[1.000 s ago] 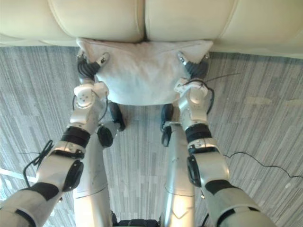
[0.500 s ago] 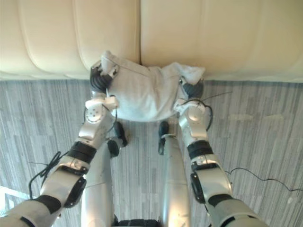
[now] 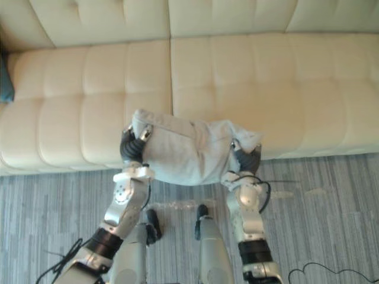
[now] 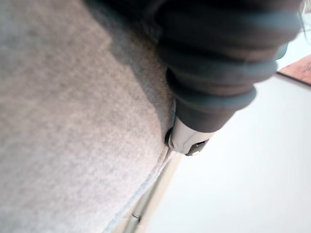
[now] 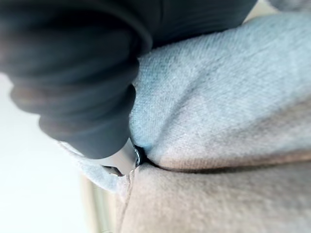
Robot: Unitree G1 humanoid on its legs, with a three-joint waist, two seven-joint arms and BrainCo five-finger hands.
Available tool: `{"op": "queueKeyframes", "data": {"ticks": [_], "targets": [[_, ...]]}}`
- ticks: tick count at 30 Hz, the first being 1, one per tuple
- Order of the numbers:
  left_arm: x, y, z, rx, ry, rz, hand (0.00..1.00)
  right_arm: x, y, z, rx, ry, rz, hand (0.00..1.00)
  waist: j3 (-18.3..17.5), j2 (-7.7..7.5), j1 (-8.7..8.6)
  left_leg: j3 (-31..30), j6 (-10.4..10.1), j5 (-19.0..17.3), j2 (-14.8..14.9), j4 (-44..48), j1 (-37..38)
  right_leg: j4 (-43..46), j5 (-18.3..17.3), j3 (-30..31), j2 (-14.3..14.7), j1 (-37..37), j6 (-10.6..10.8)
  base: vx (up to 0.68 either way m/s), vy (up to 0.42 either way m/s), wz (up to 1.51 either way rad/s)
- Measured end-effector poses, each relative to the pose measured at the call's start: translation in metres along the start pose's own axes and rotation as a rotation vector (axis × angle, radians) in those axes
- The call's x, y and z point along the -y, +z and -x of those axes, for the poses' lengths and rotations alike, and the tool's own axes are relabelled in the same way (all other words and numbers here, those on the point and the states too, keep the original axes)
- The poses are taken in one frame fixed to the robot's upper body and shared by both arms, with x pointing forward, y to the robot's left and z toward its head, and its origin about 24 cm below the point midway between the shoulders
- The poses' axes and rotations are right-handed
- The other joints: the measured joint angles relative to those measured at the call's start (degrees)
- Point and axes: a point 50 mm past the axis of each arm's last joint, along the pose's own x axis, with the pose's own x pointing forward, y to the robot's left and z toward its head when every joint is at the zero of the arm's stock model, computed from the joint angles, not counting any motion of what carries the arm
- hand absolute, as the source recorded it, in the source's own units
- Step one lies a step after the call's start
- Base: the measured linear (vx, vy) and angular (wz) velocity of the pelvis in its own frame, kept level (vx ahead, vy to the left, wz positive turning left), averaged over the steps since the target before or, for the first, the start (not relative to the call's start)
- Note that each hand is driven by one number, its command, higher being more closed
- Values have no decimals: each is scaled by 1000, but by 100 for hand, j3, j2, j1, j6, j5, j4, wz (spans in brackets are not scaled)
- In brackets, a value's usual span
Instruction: Pick up cushions and gather them together orderly.
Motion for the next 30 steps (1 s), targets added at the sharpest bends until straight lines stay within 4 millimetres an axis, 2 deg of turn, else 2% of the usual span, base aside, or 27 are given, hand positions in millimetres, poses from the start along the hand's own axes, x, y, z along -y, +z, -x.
{"op": "queueKeyframes", "data": {"ticks": [2, 3, 4, 6, 7, 9, 10, 12, 13, 14, 15, 16, 18, 19, 20, 21, 22, 23, 24, 25, 26, 27, 28, 30], "targets": [[-2, -4, 9, -27, 10, 18, 100, 5, -1, 8, -5, -6, 10, 100, -80, 11, -6, 85, 0, -228, 73, 128, 247, 138, 16, 72, 19, 172, 105, 58, 106, -36], [-3, -6, 12, -35, 11, 19, 100, 6, -2, 11, -12, -10, 16, 100, -95, -7, -4, 117, 19, -372, 88, 180, 340, 305, 18, 106, 23, 181, 245, -1, 86, -34], [-5, -9, 16, -52, 15, 16, 100, 9, -5, 14, -21, -14, 37, 100, -101, -14, -26, 182, 25, -516, 108, 257, 517, 726, 129, 155, 24, 110, 497, -12, 75, -29], [-8, -14, 22, -80, 25, 10, 100, 13, -11, 21, -49, -24, 51, 100, -123, -23, -46, 275, 15, -677, 148, 331, 784, 1352, 368, 221, 24, -51, 841, 19, 89, -27], [-9, -15, 24, -90, 26, 7, 100, 15, -14, 23, -63, -28, 53, 100, -143, -36, -66, 293, 56, -693, 158, 327, 875, 1497, 423, 207, 1, -110, 817, 54, 53, -17], [-12, -21, 26, -116, 24, -13, 100, 19, -23, 25, -104, -36, 72, 100, -261, -91, -95, 315, 60, -691, 163, 191, 991, 1484, 368, 39, -29, -116, 514, 85, -24, -12], [-16, -23, 27, -128, 26, -29, 100, 21, -29, 27, -129, -34, 81, 100, -315, -103, -84, 343, 33, -652, 145, -20, 1086, 1257, 166, -83, -35, -114, 270, 149, -68, -27], [-21, -28, 28, -153, 29, -54, 100, 26, -37, 29, -168, -27, 108, 100, -423, -43, -112, 343, -79, -508, 119, -433, 1197, 129, 236, -68, 32, -114, 201, 203, -91, -19], [-24, -32, 30, -178, 27, -67, 100, 31, -44, 30, -198, -24, 128, 100, -472, -66, -184, 333, -205, -418, 52, -672, 1301, -1044, 745, 19, 47, -16, 112, 362, -168, 9], [-27, -38, 31, -210, 34, -73, 100, 34, -49, 29, -223, -24, 145, 100, -496, 0, -284, 168, -335, -347, 45, -738, 1345, -1676, 1493, 17, 90, 201, -105, 460, -203, -17], [-29, -43, 33, -241, 41, -82, 100, 37, -51, 25, -242, -12, 175, 100, -519, 136, -255, -218, -364, -168, 56, -1131, 1440, -1851, 1618, 18, 251, 288, -201, 392, -180, -26], [-30, -45, 32, -254, 40, -91, 100, 40, -50, 24, -241, -13, 184, 100, -517, 159, -257, -286, -422, -49, 13, -1339, 1553, -1661, 1491, 55, 298, 212, -253, 310, -122, -43], [-29, -53, 34, -297, 22, -110, 100, 50, -49, 27, -247, -43, 192, 100, -517, 158, -317, -394, -492, 187, -2, -1631, 1936, -993, 991, 70, 314, 158, -319, 244, -109, -2], [-25, -58, 38, -325, -6, -109, 100, 58, -48, 33, -247, -74, 194, 100, -522, 162, -329, -474, -502, 210, 54, -1365, 2051, -724, 701, 9, 317, 295, -328, 216, -113, 25], [-23, -60, 41, -336, -15, -104, 100, 62, -46, 37, -246, -86, 194, 100, -520, 160, -347, -548, -501, 207, 102, -1070, 2028, -700, 584, -49, 307, 448, -354, 291, -159, 44], [-21, -63, 45, -349, -17, -75, 100, 66, -41, 46, -237, -92, 195, 100, -522, 164, -348, -728, -447, 240, 267, 32, 1667, -747, 419, -227, 320, 773, -408, 226, -134, 43], [-20, -64, 46, -352, -14, -60, 100, 68, -38, 51, -232, -93, 194, 100, -528, 178, -318, -843, -266, 364, 394, 719, 1401, -741, 324, -300, 366, 917, -468, 235, -156, 39], [-18, -64, 48, -352, -10, -44, 100, 70, -33, 58, -225, -93, 193, 100, -552, 219, -257, -1016, -15, 814, 635, 1759, 927, -740, 192, -395, 472, 1147, -544, 139, -101, 9], [-19, -62, 50, -346, -3, -34, 100, 69, -30, 62, -218, -90, 184, 100, -566, 214, -177, -1045, -33, 1392, 793, 2316, 705, -749, 85, -393, 517, 1328, -623, 179, -101, 1], [-18, -61, 52, -343, -2, -26, 100, 69, -28, 64, -210, -89, 179, 100, -576, 213, -129, -1033, -34, 1566, 880, 2654, 577, -758, 2, -387, 506, 1431, -681, 181, -68, -3], [-16, -60, 53, -339, -4, -11, 100, 69, -25, 64, -198, -88, 175, 100, -598, 245, -126, -993, -57, 1427, 965, 2971, 402, -749, -63, -392, 501, 1517, -707, 183, -53, 3], [-12, -60, 53, -335, -9, 4, 100, 68, -22, 63, -187, -90, 152, 100, -627, 277, -94, -832, 76, 1104, 1000, 3120, 195, -742, -128, -386, 472, 1585, -781, 168, -24, 1], [-11, -59, 53, -333, -12, 11, 100, 67, -20, 62, -182, -90, 144, 100, -639, 280, -62, -700, 173, 910, 995, 3027, 111, -745, -146, -383, 436, 1620, -796, 166, 5, -1], [-8, -59, 53, -331, -15, 20, 100, 67, -20, 62, -180, -93, 142, 100, -632, 255, -10, -363, 172, 640, 947, 2413, 111, -795, -151, -408, 329, 1782, -791, 192, 33, 8]]}}
